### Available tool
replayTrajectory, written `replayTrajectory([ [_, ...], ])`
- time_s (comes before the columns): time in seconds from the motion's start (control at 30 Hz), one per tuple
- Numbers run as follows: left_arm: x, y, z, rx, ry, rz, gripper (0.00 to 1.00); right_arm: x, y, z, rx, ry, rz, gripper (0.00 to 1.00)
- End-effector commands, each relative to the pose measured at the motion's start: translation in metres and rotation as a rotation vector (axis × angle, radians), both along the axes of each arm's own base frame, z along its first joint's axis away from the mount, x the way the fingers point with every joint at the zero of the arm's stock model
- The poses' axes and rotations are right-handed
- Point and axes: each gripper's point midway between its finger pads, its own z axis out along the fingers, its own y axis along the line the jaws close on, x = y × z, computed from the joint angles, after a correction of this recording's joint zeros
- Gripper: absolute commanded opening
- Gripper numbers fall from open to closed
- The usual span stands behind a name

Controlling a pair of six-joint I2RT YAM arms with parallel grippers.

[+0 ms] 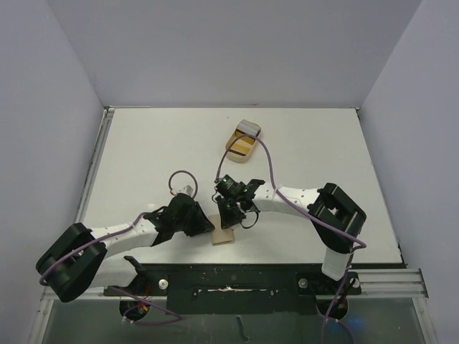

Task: Put the credit cards into the card holder
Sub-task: Close the card holder at the center of the board, then reset both arms

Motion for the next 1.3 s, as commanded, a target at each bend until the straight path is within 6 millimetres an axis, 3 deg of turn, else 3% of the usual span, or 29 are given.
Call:
replayTrajectory([
  [0.0, 0.003, -0.003, 0.009, -0.048, -0.038, -0.009, 0.23, -0.040, -0.080, -0.101, -0.394, 0.131, 0.039, 0.12],
  [0.27, 0.003, 0.000, 0.012, -0.058, -0.047, -0.007, 0.23, -0.037, -0.082, -0.107, -0.460, 0.116, 0.057, 0.11],
  [0.47, 0.007, 0.004, 0.026, -0.055, -0.086, 0.004, 0.24, -0.002, -0.059, -0.076, -0.378, -0.010, 0.025, 0.15],
  [0.63, 0.020, 0.017, 0.060, -0.013, -0.169, 0.041, 0.34, 0.033, -0.034, -0.022, -0.262, -0.157, -0.027, 0.21],
  [0.77, 0.028, 0.029, 0.098, 0.017, -0.252, 0.066, 0.43, 0.052, -0.027, 0.030, -0.178, -0.281, -0.070, 0.31],
  [0.97, 0.031, 0.048, 0.164, 0.075, -0.363, 0.074, 0.63, 0.061, -0.039, 0.106, -0.040, -0.462, -0.160, 0.48],
  [1.13, 0.026, 0.056, 0.221, 0.058, -0.464, 0.055, 0.70, 0.059, -0.063, 0.163, 0.080, -0.597, -0.236, 0.63],
  [1.27, 0.018, 0.064, 0.270, -0.016, -0.575, 0.068, 0.71, 0.052, -0.082, 0.199, 0.161, -0.672, -0.280, 0.88],
])
